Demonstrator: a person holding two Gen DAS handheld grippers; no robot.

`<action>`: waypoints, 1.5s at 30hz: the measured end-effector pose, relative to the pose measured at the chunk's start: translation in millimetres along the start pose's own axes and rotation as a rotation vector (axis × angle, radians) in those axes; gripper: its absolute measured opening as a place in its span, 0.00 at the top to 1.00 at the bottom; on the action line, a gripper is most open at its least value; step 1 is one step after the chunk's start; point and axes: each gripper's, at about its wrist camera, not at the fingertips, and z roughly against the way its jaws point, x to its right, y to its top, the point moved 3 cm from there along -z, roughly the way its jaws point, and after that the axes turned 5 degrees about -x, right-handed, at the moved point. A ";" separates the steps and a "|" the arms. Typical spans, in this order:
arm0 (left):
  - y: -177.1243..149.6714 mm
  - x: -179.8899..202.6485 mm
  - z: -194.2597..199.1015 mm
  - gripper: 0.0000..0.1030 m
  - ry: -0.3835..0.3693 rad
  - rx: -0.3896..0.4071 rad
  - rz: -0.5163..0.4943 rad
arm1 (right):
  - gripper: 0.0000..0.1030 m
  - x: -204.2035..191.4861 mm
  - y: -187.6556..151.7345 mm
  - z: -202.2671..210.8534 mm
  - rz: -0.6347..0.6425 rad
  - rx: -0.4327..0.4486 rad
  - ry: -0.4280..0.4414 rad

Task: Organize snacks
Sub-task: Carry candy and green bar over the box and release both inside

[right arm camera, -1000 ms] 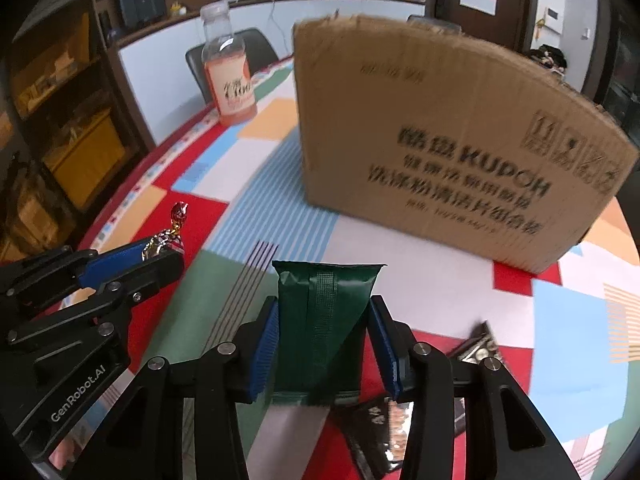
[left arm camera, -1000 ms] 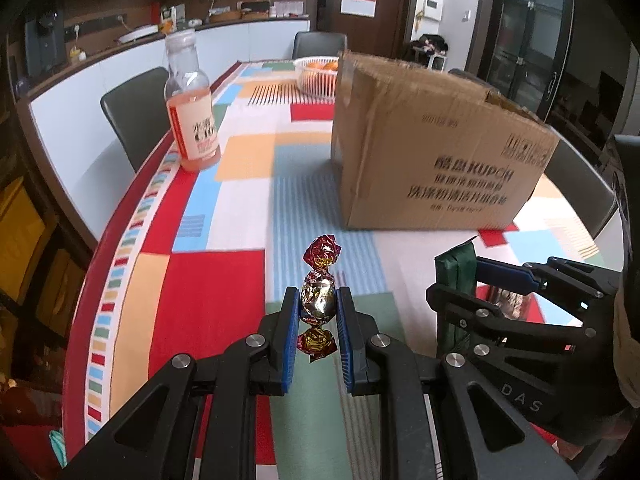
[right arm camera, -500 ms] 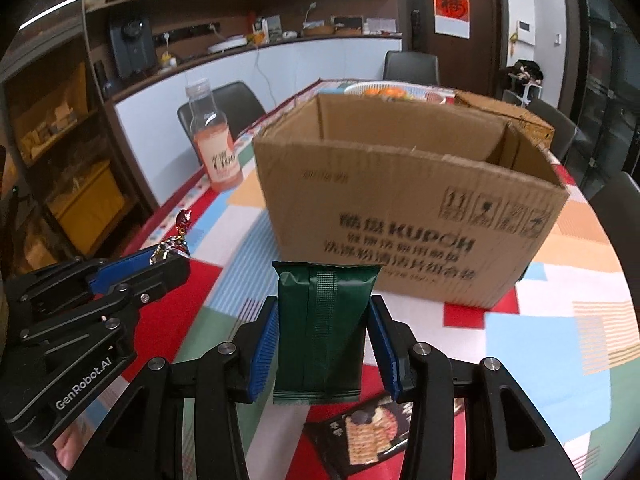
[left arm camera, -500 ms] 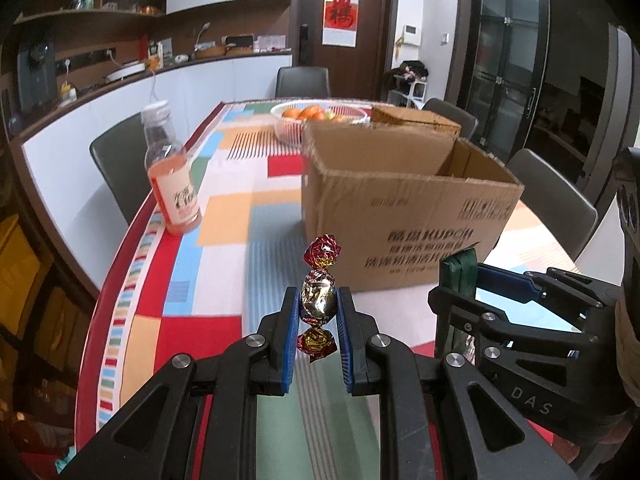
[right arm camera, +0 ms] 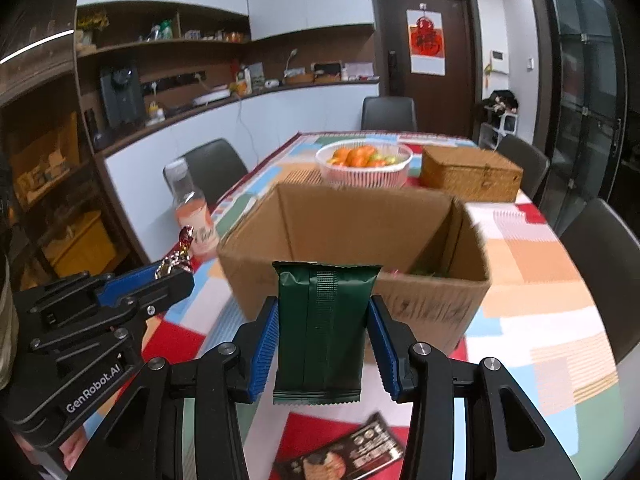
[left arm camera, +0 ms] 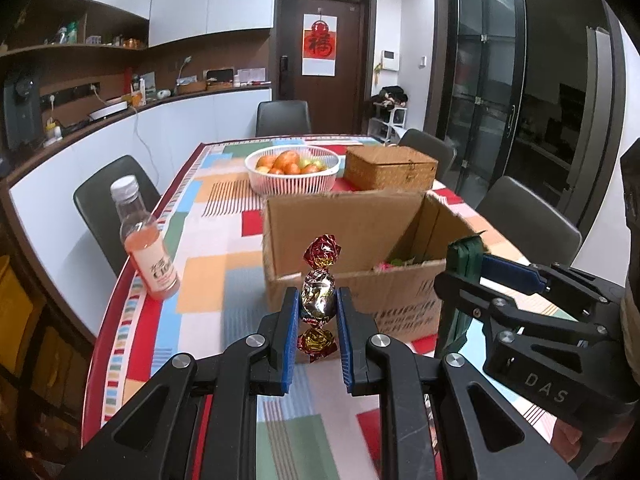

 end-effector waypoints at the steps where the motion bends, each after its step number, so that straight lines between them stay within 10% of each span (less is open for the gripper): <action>1: 4.1 1.5 -0.6 0.81 -0.004 0.003 0.000 | 0.56 1.5 4.1 1.7 -0.002 0.010 -0.004; 16: 52.8 13.8 -28.4 0.81 -0.013 -0.003 -0.011 | 0.56 32.2 58.8 5.5 0.001 0.102 -0.065; 34: 85.5 17.8 -79.8 0.81 -0.016 -0.085 -0.052 | 0.56 52.5 81.3 -46.1 0.002 -0.016 -0.075; 38: 85.8 15.9 -80.9 0.68 0.012 -0.077 -0.058 | 0.56 53.6 82.2 -51.8 0.007 -0.023 -0.089; 45: 81.2 13.7 -63.9 0.63 0.032 -0.043 -0.059 | 0.40 51.5 77.4 -43.8 0.016 -0.009 -0.102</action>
